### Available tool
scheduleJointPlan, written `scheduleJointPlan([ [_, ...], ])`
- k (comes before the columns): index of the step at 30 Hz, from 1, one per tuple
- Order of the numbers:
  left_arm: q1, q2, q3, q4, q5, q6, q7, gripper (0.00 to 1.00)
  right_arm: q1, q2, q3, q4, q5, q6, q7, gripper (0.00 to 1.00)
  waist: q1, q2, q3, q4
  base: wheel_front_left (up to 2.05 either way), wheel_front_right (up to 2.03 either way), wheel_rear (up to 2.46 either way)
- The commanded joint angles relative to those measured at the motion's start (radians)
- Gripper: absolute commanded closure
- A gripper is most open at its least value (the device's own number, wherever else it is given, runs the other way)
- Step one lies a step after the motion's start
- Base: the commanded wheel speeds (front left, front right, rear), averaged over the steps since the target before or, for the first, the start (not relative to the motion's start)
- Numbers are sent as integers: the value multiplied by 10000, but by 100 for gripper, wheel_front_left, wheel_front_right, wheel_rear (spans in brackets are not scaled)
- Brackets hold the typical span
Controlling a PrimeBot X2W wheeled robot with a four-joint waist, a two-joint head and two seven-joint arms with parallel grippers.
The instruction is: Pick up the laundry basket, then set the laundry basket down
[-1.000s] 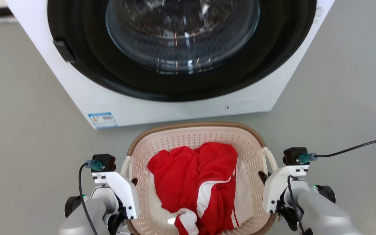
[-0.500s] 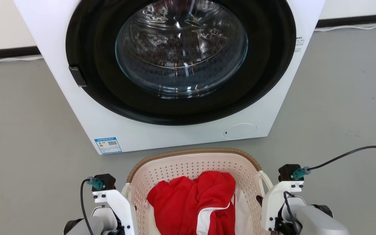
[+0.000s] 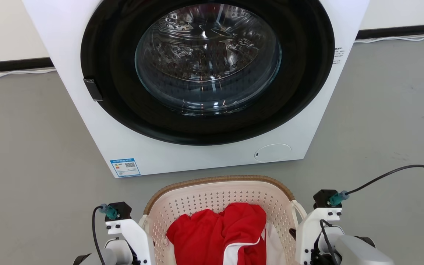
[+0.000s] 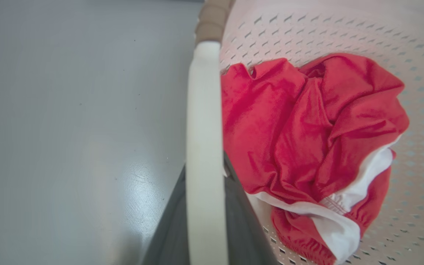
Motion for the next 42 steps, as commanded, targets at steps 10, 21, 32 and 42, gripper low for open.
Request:
scheduleJointPlan([
  [10, -168, 124, -9, -141, -238, -90, 32, 100, -131, 93, 459, -284, 346, 90, -112, 100, 0, -1, 39, -28, 0, 0, 0],
  [21, -145, 108, -215, -123, -456, -90, 76, 100, -100, 27, 798, -256, 700, 90, -176, 100, 0, -1, -14, -59, 0, 0, 0],
  [32, -151, 112, -403, -101, -628, -90, 15, 100, -113, -20, 1114, -222, 980, 90, -303, 100, 0, -1, -44, -54, 0, 0, 0],
  [42, -356, 177, -541, -129, -708, -90, -337, 100, -275, -76, 1347, -212, 1151, 90, -713, 100, 0, -1, 391, -13, 0, 0, 0],
])
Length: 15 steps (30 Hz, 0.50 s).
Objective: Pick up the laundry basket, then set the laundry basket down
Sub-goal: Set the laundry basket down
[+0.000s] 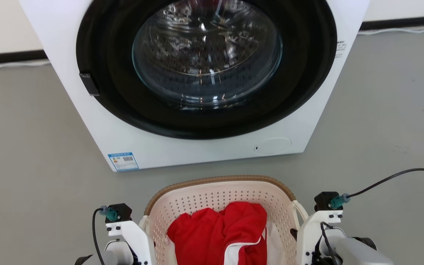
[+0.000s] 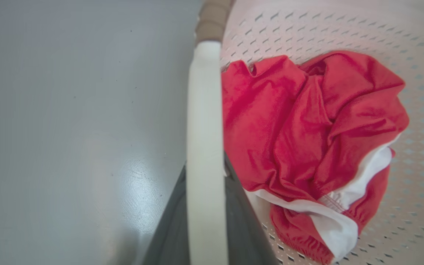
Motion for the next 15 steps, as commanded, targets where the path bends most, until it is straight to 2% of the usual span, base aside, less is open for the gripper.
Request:
scheduleJointPlan([
  [1, -360, 175, 147, -175, -18, -90, -132, 100, -253, 66, 105, -216, 134, 90, -234, 100, 1, 0, 181, 19, 0, 0, 0],
  [7, -826, 275, 151, -215, -1, -90, -829, 100, -609, -24, 181, -206, 175, 90, -756, 100, 1, 0, 1097, 104, 0, 0, 0],
  [15, -1735, 454, 153, -201, 107, -90, -2078, 100, -1381, -78, 156, -76, 222, 90, -1819, 100, 1, 0, 2926, 202, 0, 0, 0],
])
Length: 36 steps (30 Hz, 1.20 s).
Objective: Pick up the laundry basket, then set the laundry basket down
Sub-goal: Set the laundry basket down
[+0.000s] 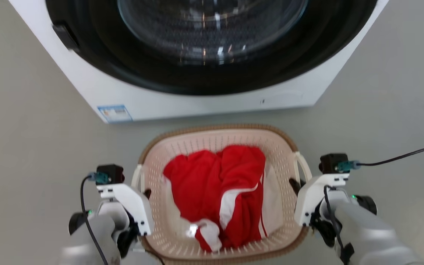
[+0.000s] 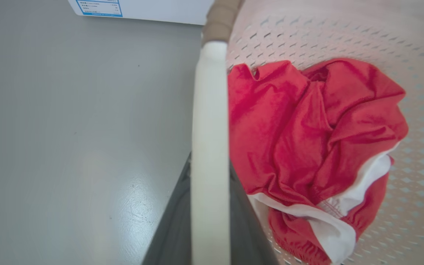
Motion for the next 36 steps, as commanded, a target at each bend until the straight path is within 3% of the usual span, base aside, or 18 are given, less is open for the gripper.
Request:
scheduleJointPlan([
  [1, -504, 285, 192, -122, 84, -84, -273, 100, -107, -5, 78, -85, 48, 79, -284, 100, 0, 0, 762, 55, 0, 0, 0],
  [15, -1702, 502, 110, -169, 123, -84, -1437, 100, -1075, -14, 76, 11, 112, 79, -1736, 100, 0, 0, 3065, -2, 0, 0, 0],
  [36, -2860, 678, 583, -435, 649, -84, -1908, 100, -1954, -49, -154, 132, 202, 79, -2232, 100, 0, 0, 5083, 80, 0, 0, 0],
])
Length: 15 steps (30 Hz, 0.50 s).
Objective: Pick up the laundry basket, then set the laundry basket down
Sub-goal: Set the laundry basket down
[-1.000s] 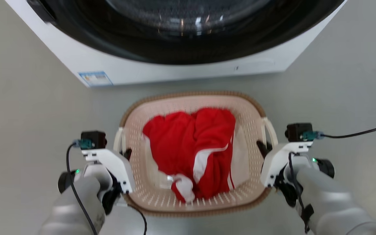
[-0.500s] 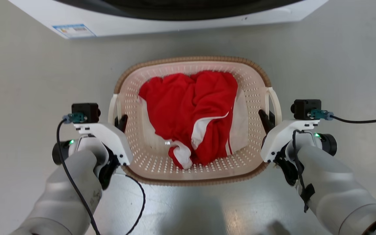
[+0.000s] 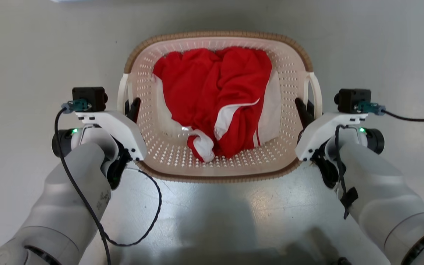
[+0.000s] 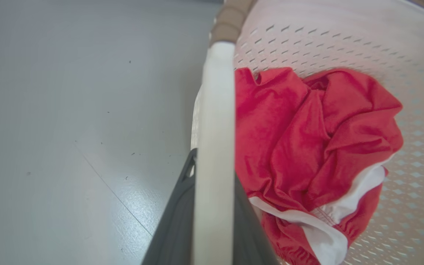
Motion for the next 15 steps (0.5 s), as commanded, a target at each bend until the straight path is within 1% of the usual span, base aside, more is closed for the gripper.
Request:
scheduleJointPlan([
  [1, -207, 341, 293, -108, 41, -69, -192, 100, 340, -7, 20, 21, 16, 73, -128, 100, 0, 0, 117, 15, 0, 0, 0],
  [7, -336, 336, 847, -267, 561, -69, -193, 100, 76, -65, -286, -61, -209, 73, -134, 100, 0, 0, 504, 26, 0, 0, 0],
  [15, -203, 220, 1435, -313, 1149, -69, -194, 100, 75, -29, -722, -38, -619, 73, -136, 100, 0, 0, 657, 50, 0, 0, 0],
])
